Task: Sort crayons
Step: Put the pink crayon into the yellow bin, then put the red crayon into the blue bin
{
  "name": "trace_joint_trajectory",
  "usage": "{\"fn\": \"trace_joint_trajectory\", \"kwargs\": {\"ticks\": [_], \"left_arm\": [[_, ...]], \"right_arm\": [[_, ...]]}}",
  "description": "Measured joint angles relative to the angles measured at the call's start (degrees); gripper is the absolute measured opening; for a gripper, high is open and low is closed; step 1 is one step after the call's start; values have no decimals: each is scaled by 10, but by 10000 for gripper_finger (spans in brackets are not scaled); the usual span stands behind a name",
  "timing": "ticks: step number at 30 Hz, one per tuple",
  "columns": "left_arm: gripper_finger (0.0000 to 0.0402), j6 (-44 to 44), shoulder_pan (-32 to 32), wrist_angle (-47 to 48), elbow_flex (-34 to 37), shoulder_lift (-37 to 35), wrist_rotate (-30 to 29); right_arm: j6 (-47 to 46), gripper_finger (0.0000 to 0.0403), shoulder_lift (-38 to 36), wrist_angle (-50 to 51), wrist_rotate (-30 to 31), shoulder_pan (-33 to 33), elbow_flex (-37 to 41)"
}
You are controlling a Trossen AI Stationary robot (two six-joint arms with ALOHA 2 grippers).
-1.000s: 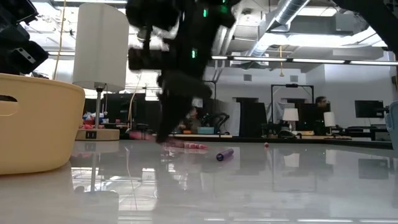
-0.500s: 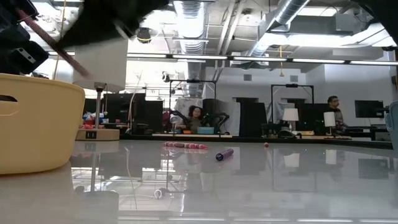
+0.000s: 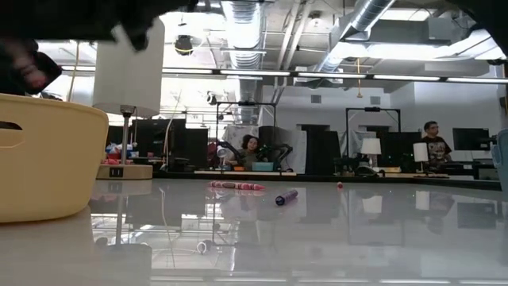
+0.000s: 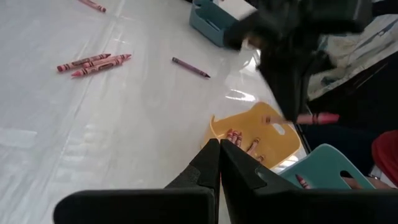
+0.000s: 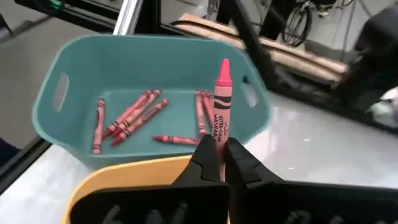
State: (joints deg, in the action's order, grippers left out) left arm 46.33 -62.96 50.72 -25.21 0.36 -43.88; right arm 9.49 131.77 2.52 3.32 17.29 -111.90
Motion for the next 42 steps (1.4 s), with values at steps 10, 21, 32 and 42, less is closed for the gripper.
{"fn": "trace_joint_trajectory", "kwargs": {"ticks": [10, 21, 32, 42], "left_arm": [[0, 0, 0, 0, 0, 0, 0], [0, 0, 0, 0, 0, 0, 0], [0, 0, 0, 0, 0, 0, 0], [0, 0, 0, 0, 0, 0, 0]], "right_arm": [[-41, 2, 37, -19, -5, 2, 0], [-93, 36, 36, 13, -5, -5, 0], [-142, 52, 36, 40, -5, -10, 0], [-123, 69, 32, 51, -5, -9, 0]]}}
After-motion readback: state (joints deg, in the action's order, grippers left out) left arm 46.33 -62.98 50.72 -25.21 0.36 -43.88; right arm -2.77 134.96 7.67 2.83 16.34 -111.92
